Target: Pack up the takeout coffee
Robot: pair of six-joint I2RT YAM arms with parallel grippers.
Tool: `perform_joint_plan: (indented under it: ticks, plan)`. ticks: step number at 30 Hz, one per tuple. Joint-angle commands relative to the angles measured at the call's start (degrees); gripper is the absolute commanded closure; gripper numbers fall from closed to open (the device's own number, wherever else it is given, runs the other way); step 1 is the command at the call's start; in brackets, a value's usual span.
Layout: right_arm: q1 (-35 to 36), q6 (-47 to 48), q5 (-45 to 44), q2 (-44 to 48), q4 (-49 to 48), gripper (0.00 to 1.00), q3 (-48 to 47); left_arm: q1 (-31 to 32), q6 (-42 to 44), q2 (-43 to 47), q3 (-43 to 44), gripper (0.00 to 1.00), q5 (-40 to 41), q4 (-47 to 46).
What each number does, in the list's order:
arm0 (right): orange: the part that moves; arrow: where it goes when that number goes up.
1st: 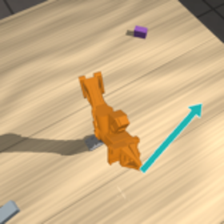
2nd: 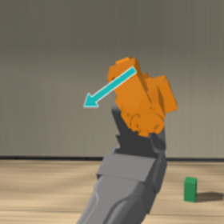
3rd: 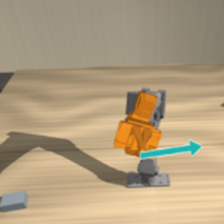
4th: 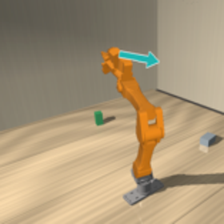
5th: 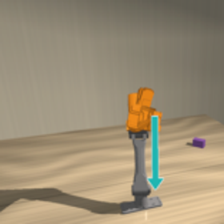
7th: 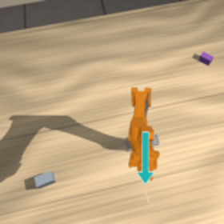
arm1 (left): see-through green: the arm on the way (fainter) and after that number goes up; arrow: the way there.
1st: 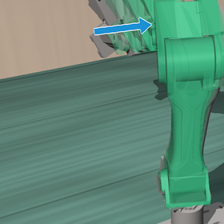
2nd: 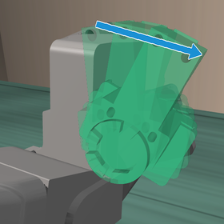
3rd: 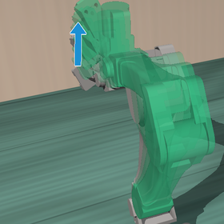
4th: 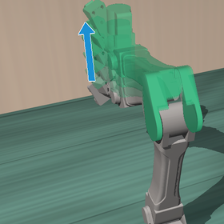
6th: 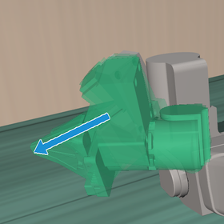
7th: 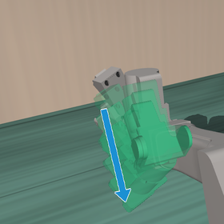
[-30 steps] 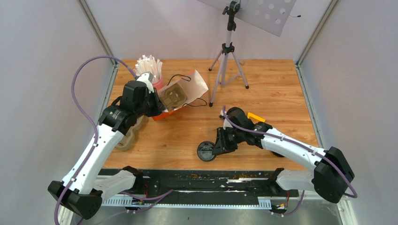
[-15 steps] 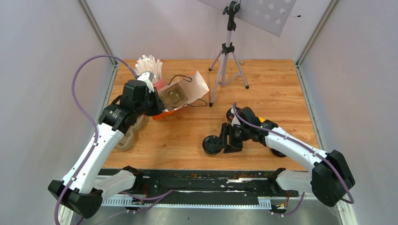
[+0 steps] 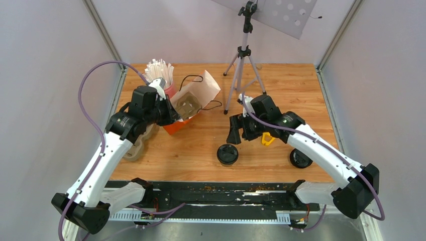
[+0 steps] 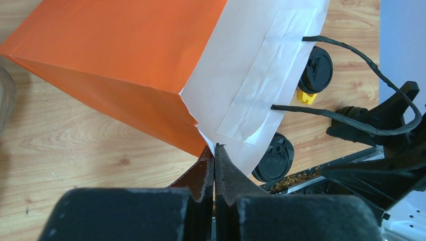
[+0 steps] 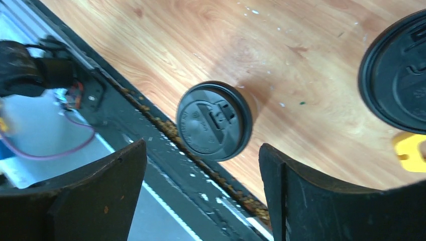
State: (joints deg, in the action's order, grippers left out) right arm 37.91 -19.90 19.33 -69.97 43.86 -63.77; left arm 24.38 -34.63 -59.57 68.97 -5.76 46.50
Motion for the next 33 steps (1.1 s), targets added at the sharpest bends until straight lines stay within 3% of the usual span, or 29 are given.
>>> perform_joint_plan:
  ticks: [1,3,7,15,19,33]
  plan:
    - [2.3,11.7,-7.8,0.2,-1.1,0.18,-1.4,0.0,-2.3,1.4,1.7,1.00,-0.7,-1.6]
    - [3.5,14.0,-9.2,1.4,-3.0,0.18,-0.6,-0.1,-2.6,1.5,1.8,1.00,-0.2,-1.2]
    - [4.5,17.8,-4.0,2.0,-5.1,0.20,2.2,-0.1,-3.0,1.6,2.0,1.00,-0.1,-1.1]
    - [15.6,24.5,-13.4,-1.7,-6.0,0.14,3.1,-0.2,-2.6,2.2,2.2,1.00,0.5,-0.9]
    - [17.2,23.9,-17.1,-4.5,-4.8,0.13,1.7,-0.2,-2.1,2.1,2.5,1.00,0.9,-0.4]
    - [20.2,26.8,-17.7,-8.3,-6.5,0.13,2.3,-0.3,-0.9,2.0,2.4,1.00,0.6,0.4]
